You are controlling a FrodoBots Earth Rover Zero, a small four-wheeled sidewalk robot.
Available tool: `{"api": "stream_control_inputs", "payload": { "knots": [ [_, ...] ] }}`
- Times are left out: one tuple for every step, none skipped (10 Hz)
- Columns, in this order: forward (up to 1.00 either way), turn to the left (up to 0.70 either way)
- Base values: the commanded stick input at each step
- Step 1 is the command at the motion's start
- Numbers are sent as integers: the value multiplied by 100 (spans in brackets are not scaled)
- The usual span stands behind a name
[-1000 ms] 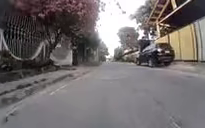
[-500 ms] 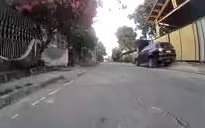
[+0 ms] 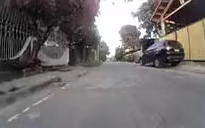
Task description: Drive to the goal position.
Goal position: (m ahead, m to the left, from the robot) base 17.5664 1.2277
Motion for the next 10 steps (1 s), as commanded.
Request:
{"api": "stream_control_inputs", "payload": {
  "knots": [
    [100, 7],
    [100, 7],
    [100, -29],
    [100, -33],
    [100, -33],
    [100, -33],
    [100, -33],
    [100, 3],
    [100, 7],
    [100, 7]
  ]
}}
